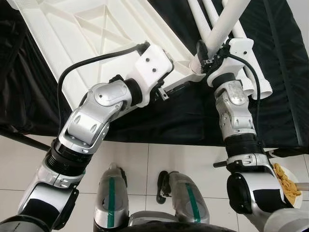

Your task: Building children table

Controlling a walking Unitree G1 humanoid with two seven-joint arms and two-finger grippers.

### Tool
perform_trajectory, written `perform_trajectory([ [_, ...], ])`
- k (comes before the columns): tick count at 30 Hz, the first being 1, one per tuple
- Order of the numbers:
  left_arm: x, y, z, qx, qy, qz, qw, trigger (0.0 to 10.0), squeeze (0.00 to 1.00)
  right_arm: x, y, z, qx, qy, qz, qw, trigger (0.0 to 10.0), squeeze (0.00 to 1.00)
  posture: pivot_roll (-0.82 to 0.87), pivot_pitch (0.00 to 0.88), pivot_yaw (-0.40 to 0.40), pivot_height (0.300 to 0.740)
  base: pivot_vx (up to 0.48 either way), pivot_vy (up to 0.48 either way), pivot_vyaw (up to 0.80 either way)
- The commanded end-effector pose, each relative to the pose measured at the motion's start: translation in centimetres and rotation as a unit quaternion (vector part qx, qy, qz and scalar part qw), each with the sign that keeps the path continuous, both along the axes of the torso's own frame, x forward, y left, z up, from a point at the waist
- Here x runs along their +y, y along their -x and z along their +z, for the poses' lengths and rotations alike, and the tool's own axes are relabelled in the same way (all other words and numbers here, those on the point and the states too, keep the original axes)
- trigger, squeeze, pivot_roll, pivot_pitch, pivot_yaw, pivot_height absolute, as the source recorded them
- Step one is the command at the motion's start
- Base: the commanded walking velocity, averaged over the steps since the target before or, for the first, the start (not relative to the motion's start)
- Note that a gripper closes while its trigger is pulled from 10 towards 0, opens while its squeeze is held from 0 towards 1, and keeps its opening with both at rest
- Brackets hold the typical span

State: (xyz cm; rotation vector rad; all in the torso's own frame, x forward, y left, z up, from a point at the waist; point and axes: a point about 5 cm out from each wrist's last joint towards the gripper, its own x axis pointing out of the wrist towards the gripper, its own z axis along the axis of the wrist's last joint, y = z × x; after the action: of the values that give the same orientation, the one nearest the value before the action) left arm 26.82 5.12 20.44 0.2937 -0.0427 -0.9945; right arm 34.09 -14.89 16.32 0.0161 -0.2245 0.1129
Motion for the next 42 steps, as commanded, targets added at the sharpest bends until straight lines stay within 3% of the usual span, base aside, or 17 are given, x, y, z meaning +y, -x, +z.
perform_trajectory([
  [1, -0.1, 0.3, 0.1, -0.004, -0.004, -0.004, 1.000, 10.0, 0.00, -1.1, 0.4, -2.2, 0.049, 0.001, -0.042, 0.998, 10.0, 0.00, 0.09, 0.087, -0.053, 0.740, 0.000, 0.000, 0.00],
  [21, 0.0, 0.3, 0.3, -0.004, -0.002, -0.005, 1.000, 10.0, 0.00, 0.1, 0.3, -3.0, 0.087, -0.049, -0.176, 0.979, 10.0, 0.00, 0.09, 0.094, -0.048, 0.740, 0.000, 0.000, 0.00],
  [42, -0.2, 0.3, 0.4, -0.006, -0.001, -0.006, 1.000, 10.0, 0.00, 1.0, -0.9, -1.9, 0.098, -0.067, -0.228, 0.966, 10.0, 0.00, 0.09, 0.094, -0.050, 0.740, 0.000, 0.000, 0.00],
])
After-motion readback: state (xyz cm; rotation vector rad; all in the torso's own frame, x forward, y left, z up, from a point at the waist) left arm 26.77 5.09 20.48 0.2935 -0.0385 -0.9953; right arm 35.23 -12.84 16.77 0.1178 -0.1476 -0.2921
